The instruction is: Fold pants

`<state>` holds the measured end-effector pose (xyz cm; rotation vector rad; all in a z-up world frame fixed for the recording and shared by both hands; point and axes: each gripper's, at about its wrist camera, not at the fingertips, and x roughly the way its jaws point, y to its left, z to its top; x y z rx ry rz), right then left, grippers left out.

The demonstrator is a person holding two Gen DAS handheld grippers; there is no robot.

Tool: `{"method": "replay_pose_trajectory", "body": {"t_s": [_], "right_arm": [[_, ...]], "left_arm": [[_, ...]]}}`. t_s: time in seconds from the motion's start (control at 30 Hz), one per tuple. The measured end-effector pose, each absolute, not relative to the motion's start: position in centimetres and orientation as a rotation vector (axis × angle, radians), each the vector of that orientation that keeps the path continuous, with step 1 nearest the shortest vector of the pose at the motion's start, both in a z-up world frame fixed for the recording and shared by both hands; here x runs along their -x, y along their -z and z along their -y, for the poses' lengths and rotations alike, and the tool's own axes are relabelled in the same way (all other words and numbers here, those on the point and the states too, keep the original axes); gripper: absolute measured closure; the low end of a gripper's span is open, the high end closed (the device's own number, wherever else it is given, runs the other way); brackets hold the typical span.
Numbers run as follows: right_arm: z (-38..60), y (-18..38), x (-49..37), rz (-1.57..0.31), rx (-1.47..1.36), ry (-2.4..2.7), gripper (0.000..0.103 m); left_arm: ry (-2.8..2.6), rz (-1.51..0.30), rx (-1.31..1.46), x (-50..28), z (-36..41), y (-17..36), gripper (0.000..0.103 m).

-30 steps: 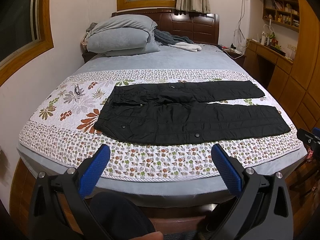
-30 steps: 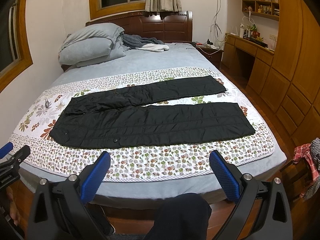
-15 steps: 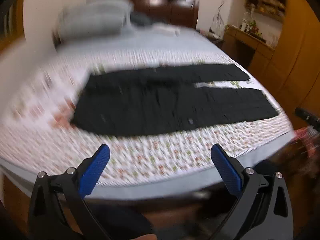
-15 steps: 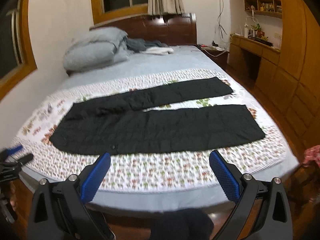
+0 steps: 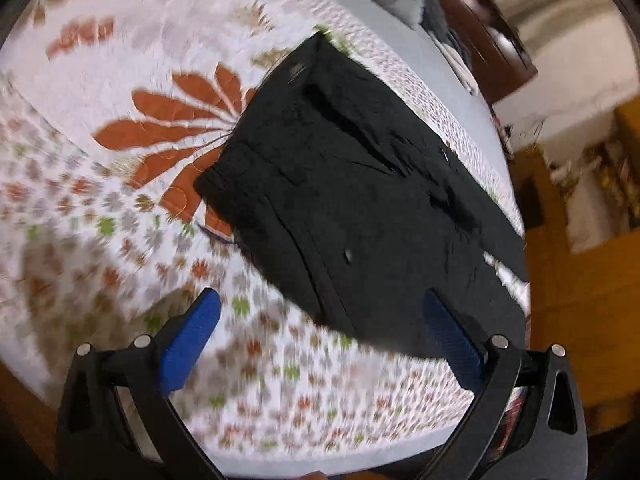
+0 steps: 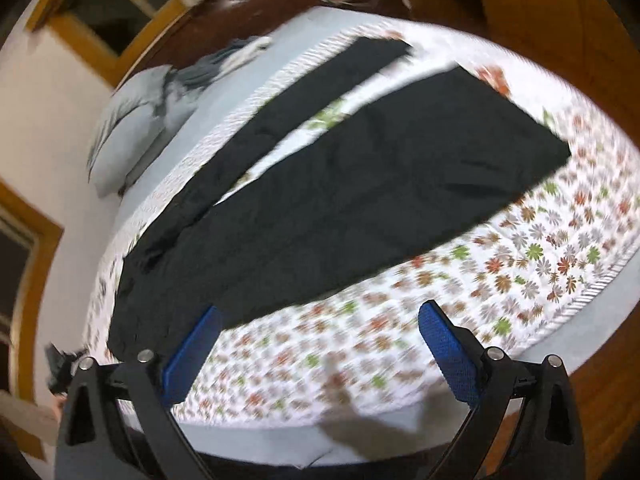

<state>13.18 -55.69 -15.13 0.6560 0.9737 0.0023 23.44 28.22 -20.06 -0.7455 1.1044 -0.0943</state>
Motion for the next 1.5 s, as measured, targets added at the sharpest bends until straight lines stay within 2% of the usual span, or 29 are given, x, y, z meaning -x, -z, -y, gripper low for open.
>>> {"method": "replay_pose_trajectory", "body": {"t_s": [0.2, 0.47, 0.67, 0.7, 0.8, 0.87, 1.0, 1.03, 1.1, 1.17, 1.2, 1.33, 1.5], "right_arm": [[59.3, 18.0, -14.6, -0.977, -0.736, 0.020, 0.003], [64.8, 20.3, -15.2, -0.913, -0.946, -0.014, 0.003], [69.5, 21.3, -14.5, -0.798, -1.132, -0.015, 0.003], [70.1, 21.5, -14.5, -0.781, -1.156, -0.016, 0.003], [71.1, 21.9, -14.8, -0.751, -1.199, -0.030, 0.003], [71.4, 21.7, -15.3, -0.727, -1.189, -0.043, 0.003], [71.9, 22.2, -16.7, -0.726, -1.210, -0.042, 0.003], [72.1, 22.0, -16.9, -0.709, -1.204, -0.042, 0.006], [72.3, 21.9, -17.5, -0.684, -1.204, -0.048, 0.025], [72.7, 22.9, -17.8, -0.721, -1.224, -0.031, 0.085], [72.7, 23.5, -17.7, -0.732, -1.230, -0.022, 0.091], [72.2, 23.6, -17.2, -0.727, -1.200, -0.006, 0.093], [71.5, 22.5, -16.1, -0.735, -1.167, 0.000, 0.094]], "left_arm": [[0.084, -1.084, 0.844, -26.7, -29.3, 23.2, 0.003], [0.063, -1.096, 0.773, -29.2, -27.7, 24.2, 0.003], [0.066, -1.077, 0.710, -29.2, -26.9, 24.0, 0.004], [0.045, -1.066, 0.708, -29.1, -26.9, 23.9, 0.010], [-0.044, -1.052, 0.707, -28.2, -28.2, 24.0, 0.056], [-0.036, -1.031, 0.751, -27.8, -29.0, 24.3, 0.060], [-0.015, -1.028, 0.792, -28.2, -29.3, 24.6, 0.054], [-0.016, -1.031, 0.789, -28.4, -29.4, 24.5, 0.055], [-0.040, -1.039, 0.773, -28.5, -29.1, 24.5, 0.062], [-0.047, -1.044, 0.779, -28.7, -29.1, 24.6, 0.068], [-0.045, -1.045, 0.783, -28.5, -29.1, 24.6, 0.072], [-0.025, -1.061, 0.817, -28.2, -29.6, 24.1, 0.081], [-0.013, -1.067, 0.828, -28.1, -30.4, 22.3, 0.083]]}}
